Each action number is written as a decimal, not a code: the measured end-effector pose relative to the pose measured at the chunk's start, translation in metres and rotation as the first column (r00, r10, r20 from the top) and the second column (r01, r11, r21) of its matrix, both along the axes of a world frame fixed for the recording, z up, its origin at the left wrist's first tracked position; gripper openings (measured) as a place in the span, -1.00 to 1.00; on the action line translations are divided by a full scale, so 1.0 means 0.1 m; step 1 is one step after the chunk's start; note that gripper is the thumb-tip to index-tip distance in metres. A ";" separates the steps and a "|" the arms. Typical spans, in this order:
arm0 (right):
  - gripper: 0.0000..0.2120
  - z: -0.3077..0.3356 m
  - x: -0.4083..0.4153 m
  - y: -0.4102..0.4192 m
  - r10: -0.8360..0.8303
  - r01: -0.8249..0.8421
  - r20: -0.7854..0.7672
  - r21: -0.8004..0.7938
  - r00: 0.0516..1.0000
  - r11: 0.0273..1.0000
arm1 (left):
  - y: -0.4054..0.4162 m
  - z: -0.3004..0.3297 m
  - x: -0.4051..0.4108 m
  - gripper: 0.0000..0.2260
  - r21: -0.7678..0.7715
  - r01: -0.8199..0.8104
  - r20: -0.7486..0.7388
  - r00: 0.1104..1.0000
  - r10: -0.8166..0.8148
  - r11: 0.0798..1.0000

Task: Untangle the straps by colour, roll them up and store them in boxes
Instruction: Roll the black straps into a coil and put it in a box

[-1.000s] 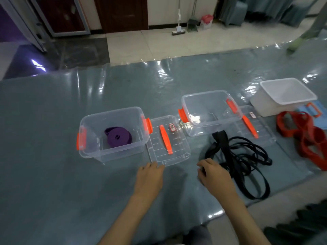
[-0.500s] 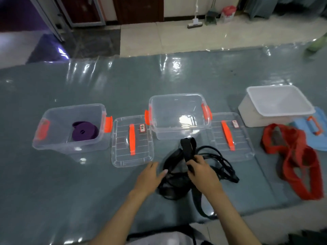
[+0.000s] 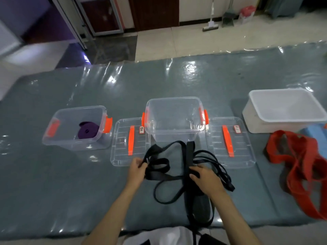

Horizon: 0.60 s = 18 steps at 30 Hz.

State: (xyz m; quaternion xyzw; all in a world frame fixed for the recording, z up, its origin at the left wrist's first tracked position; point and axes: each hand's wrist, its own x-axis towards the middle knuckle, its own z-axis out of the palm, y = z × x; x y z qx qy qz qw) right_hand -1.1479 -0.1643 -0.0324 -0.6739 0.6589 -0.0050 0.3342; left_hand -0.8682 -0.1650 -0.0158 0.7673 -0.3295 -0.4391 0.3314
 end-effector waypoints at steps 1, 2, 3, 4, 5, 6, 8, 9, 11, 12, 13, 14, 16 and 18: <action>-0.57 0.00 0.01 -0.03 0.013 -0.013 -0.006 0.004 1.000 1.000 | -0.01 0.09 0.02 -0.84 -0.047 -0.046 -0.030 0.999 0.044 0.998; -0.57 0.00 0.01 -0.07 0.027 -0.027 -0.010 0.010 1.000 1.000 | -0.02 0.18 0.04 -0.81 -0.093 -0.083 -0.050 0.996 0.078 0.992; -0.58 0.01 0.02 -0.10 0.040 -0.040 -0.012 0.017 0.999 0.999 | -0.02 0.27 0.05 -0.81 -0.133 -0.110 -0.057 0.993 0.103 0.985; -0.59 0.02 0.02 -0.13 0.051 -0.050 -0.013 0.020 0.999 0.999 | -0.01 0.35 0.06 -0.82 -0.170 -0.131 -0.056 0.991 0.123 0.977; -0.62 0.03 0.02 -0.16 0.058 -0.058 -0.014 0.014 0.998 0.998 | 0.00 0.43 0.05 -0.82 -0.211 -0.147 -0.056 0.989 0.138 0.966; -0.65 0.06 0.02 -0.20 0.062 -0.062 -0.015 -0.004 0.998 0.998 | 0.01 0.51 0.04 -0.81 -0.257 -0.161 -0.062 0.987 0.149 0.953; -0.71 0.14 0.05 -0.26 0.046 -0.045 0.003 -0.056 0.999 0.997 | 0.00 0.68 0.01 -0.81 -0.340 -0.182 -0.094 0.983 0.159 0.923; -0.73 0.20 0.07 -0.30 0.023 -0.020 0.033 -0.083 0.999 0.996 | 0.00 0.76 -0.01 -0.82 -0.372 -0.187 -0.114 0.981 0.155 0.909; -0.78 0.36 0.12 -0.37 -0.029 0.050 0.152 -0.134 0.988 0.990 | -0.02 0.89 -0.04 -0.82 -0.429 -0.195 -0.142 0.979 0.147 0.882; -0.80 0.47 0.16 -0.41 -0.050 0.090 0.248 -0.155 0.967 0.984 | -0.02 0.94 -0.05 -0.82 -0.459 -0.194 -0.143 0.979 0.143 0.867; -0.81 0.59 0.21 -0.45 -0.062 0.131 0.365 -0.167 0.929 0.977 | -0.03 0.97 -0.07 -0.81 -0.495 -0.182 -0.136 0.982 0.132 0.850; -0.81 0.73 0.27 -0.47 -0.066 0.169 0.488 -0.169 0.870 0.971 | -0.02 1.00 -0.10 -0.78 -0.530 -0.159 -0.123 0.986 0.111 0.833; -0.71 1.04 0.42 -0.51 -0.069 0.207 0.694 -0.118 0.717 0.971 | -0.02 1.05 -0.19 -0.68 -0.585 -0.090 -0.100 0.994 0.039 0.806; -0.52 1.33 0.60 -0.53 -0.113 0.180 0.824 0.013 0.556 0.983 | -0.01 1.06 -0.31 -0.57 -0.629 0.004 -0.063 0.996 -0.057 0.778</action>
